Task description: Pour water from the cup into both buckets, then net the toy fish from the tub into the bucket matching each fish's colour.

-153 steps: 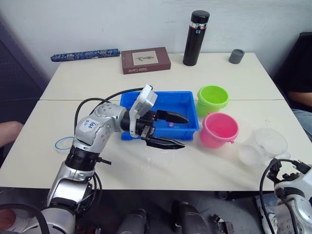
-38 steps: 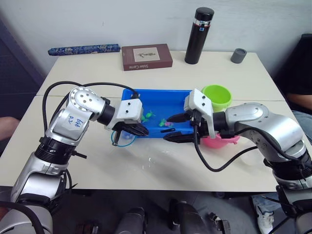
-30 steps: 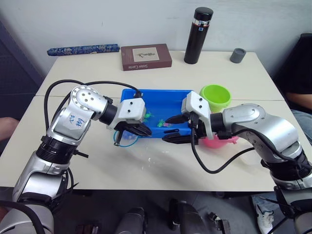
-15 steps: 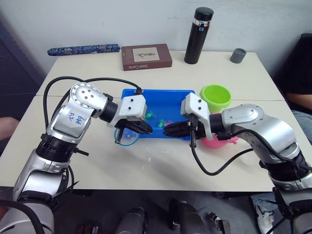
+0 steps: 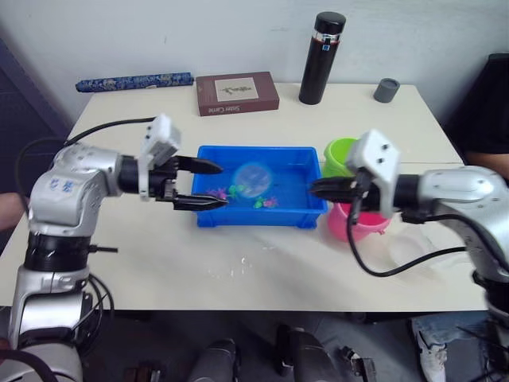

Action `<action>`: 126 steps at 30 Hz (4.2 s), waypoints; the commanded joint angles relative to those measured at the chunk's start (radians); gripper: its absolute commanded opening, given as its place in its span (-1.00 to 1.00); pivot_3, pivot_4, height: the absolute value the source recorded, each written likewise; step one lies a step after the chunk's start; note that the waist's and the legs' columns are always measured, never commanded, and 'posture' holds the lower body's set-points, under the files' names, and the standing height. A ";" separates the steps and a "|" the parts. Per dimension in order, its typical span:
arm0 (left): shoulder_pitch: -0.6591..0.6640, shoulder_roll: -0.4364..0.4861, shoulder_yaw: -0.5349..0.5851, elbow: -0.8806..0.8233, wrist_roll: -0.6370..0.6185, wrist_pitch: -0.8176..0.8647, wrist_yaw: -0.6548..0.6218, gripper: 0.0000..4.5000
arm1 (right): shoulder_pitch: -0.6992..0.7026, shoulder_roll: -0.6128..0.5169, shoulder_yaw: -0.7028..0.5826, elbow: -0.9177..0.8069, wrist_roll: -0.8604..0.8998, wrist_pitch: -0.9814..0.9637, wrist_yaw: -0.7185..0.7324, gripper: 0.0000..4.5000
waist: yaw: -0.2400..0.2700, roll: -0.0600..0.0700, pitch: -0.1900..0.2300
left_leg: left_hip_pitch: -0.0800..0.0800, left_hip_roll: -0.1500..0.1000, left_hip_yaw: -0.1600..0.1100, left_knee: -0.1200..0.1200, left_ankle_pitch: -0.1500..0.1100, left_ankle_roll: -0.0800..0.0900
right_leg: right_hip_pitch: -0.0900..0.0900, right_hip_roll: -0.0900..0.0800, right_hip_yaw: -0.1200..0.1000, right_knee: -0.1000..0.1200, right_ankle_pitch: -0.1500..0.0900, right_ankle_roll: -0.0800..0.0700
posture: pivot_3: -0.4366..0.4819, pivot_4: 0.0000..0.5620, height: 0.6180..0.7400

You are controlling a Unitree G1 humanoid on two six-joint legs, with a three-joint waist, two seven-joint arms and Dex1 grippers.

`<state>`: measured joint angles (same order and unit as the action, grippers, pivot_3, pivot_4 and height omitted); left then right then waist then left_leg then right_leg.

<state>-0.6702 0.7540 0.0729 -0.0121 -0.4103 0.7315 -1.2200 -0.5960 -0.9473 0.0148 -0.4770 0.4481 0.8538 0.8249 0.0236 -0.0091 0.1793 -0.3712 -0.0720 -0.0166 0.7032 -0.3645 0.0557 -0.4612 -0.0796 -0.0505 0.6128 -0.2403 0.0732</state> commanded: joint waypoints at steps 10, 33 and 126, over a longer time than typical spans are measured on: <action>0.168 -0.006 -0.005 -0.158 0.012 -0.089 0.170 0.96 | 0.015 -0.051 0.160 0.142 -0.358 -0.414 0.023 -1.00 | 0.000 0.000 0.000 | 0.000 0.000 0.001 0.000 0.000 0.000 | 0.000 0.000 0.001 0.000 0.000 0.000 | -0.05 -0.47 1.00; 0.157 0.004 -0.019 -0.204 -0.029 -0.059 0.221 0.96 | -0.037 0.087 0.263 0.391 -0.605 -0.660 0.079 -1.00 | -0.002 0.000 0.000 | 0.001 0.000 0.001 0.000 0.001 -0.001 | 0.000 0.000 0.000 0.001 0.000 0.000 | -0.05 -0.47 1.00; 0.162 0.038 0.032 -0.123 -0.016 -0.116 0.299 0.96 | -0.123 0.403 0.195 0.508 -0.513 -0.327 0.052 -1.00 | -0.024 0.001 0.000 | 0.001 0.000 0.000 0.000 0.002 -0.003 | -0.001 0.001 0.000 0.004 0.000 -0.001 | -0.05 -0.47 1.00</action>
<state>-0.5052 0.7741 0.0709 -0.1340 -0.4248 0.6275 -0.9249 -0.7154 -0.5436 0.2498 0.0799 -0.0979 0.4911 0.8680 -0.0008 -0.0085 0.1795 -0.3698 -0.0722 -0.0165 0.7028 -0.3626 0.0523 -0.4621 -0.0792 -0.0501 0.6171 -0.2407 0.0725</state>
